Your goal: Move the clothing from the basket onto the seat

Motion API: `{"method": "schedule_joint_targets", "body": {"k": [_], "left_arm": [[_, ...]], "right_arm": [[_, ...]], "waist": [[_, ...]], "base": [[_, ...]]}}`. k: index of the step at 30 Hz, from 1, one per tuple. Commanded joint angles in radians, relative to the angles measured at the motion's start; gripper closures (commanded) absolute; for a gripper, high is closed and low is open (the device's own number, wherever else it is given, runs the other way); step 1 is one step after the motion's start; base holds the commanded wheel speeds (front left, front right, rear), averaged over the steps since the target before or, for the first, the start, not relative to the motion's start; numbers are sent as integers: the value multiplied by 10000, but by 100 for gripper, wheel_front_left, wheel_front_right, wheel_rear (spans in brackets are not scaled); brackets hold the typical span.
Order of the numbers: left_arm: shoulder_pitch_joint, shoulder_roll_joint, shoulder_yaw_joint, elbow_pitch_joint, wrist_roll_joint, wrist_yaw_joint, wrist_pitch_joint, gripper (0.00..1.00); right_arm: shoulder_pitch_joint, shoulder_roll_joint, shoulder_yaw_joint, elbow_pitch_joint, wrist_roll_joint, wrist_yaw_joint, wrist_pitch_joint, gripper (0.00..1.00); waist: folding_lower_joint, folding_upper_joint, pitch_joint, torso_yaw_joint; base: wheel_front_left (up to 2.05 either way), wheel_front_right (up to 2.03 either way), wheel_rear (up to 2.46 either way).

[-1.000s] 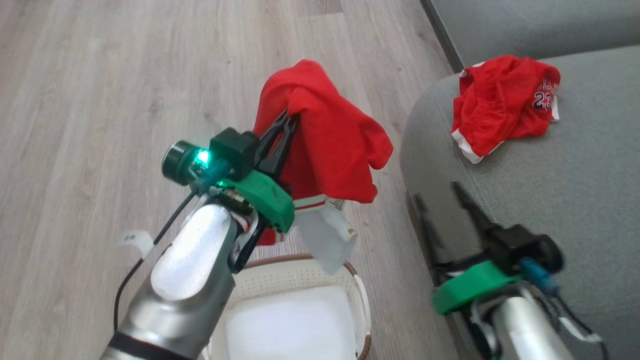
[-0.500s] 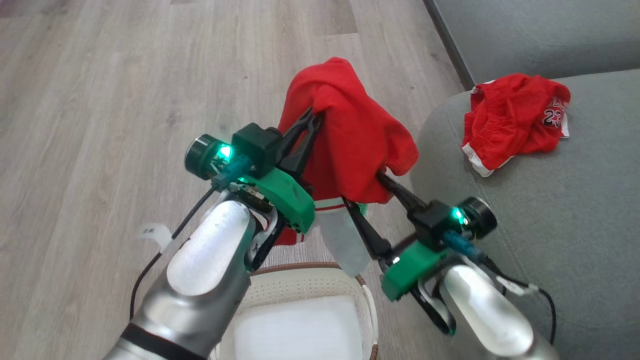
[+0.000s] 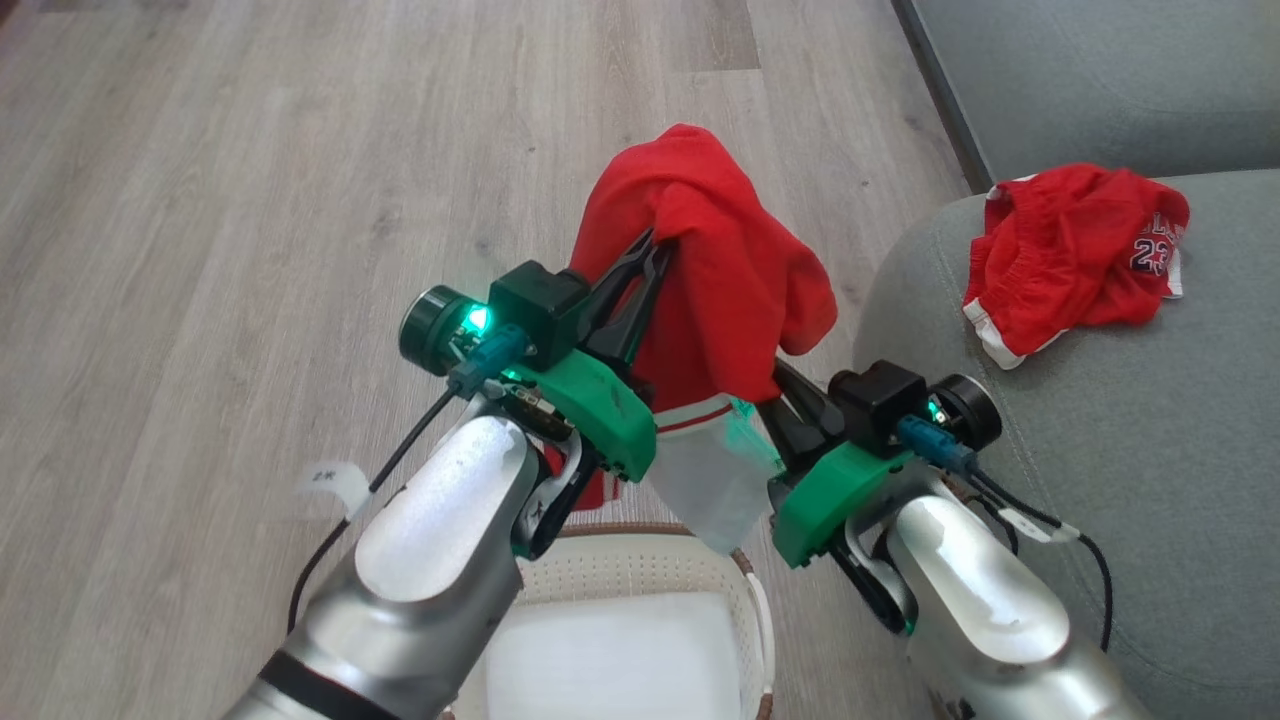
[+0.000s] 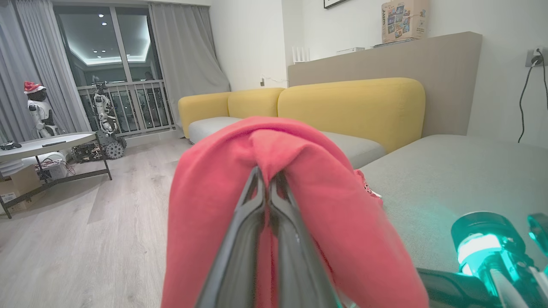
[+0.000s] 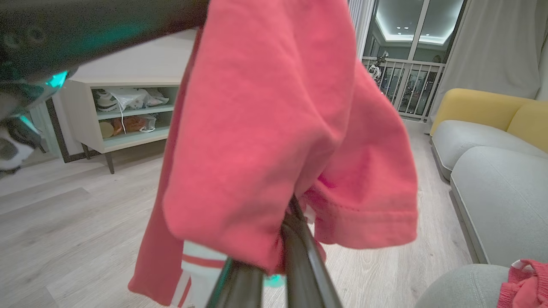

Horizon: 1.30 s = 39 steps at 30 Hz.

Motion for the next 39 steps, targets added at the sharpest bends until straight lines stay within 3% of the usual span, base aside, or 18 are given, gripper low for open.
{"method": "schedule_joint_targets", "body": {"k": [1,9,10,11,12,13,31,39], "left_arm": [[-483,102,295,-368,-55,97,-112,100],[-219,202,419,-43,-295,258,-154,98],[-177,222,432,-20,-297,295,-183,69],[-123,233,451,-4,-315,328,-210,49],[-70,243,456,2,-318,360,-242,8],[-13,252,450,6,-317,383,-272,0],[926,147,-31,-261,-492,498,-609,0],[1003,111,-432,-353,-557,484,-644,0]], "right_arm": [[-514,103,29,-336,101,71,-51,100],[-409,103,-789,-747,560,71,-51,100],[-399,103,-969,-816,616,71,-51,100],[-404,103,-1148,-876,610,71,-51,100],[-416,103,-1336,-939,602,71,-51,100],[-430,103,-1515,-1008,608,71,-51,100],[-756,-81,-4014,-2242,-1033,71,-51,100],[-1011,-381,-4358,-2494,-1266,71,112,100]], "waist": [[1,-1,7,25],[1,-1,98,-167],[1,-1,114,-219],[1,-1,130,-283],[1,-1,145,-345],[1,-1,161,-414],[1,-1,450,-2237],[1,-1,710,-3113]], "base": [[0,0,0],[0,0,0],[0,0,0],[0,0,0],[0,0,0],[0,0,0],[0,0,0],[0,0,0]]}}
